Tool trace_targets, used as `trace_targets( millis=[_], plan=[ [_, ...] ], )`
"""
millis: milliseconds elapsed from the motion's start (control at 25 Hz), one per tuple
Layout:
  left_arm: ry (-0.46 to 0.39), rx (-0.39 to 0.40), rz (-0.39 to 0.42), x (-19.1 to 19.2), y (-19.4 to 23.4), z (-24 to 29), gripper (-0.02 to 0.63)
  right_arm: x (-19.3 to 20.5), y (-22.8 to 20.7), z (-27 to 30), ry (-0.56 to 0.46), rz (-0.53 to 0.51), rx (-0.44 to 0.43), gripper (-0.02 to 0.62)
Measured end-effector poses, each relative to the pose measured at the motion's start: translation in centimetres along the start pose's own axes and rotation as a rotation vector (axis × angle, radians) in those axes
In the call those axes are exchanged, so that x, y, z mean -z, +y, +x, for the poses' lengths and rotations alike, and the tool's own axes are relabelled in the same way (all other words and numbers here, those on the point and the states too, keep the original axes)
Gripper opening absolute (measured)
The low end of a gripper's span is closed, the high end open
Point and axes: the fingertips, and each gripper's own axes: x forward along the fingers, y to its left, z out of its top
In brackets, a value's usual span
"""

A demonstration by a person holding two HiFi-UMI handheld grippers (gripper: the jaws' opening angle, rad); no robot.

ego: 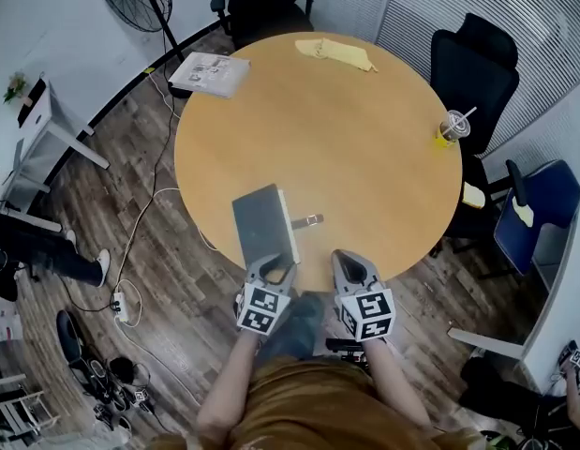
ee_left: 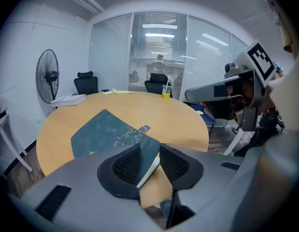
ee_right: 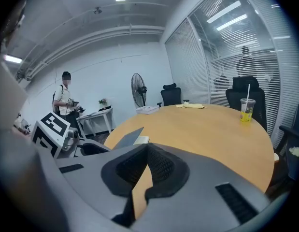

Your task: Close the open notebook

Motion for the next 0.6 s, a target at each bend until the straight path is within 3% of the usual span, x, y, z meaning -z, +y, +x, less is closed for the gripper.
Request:
trace_targets(
  millis=[240,600],
  plan=[
    [0.042,0.014,0.014,1.1,-0.3,1.0,0.143,0.8,-1.3,0.0,0.013,0.028,0.021,0.012],
    [0.055,0.048,-0.028,2.0,-0.4,2.4,0.152,1.5,-1.4,0.7,0.041,0.033,0.015,0.012]
  ],
)
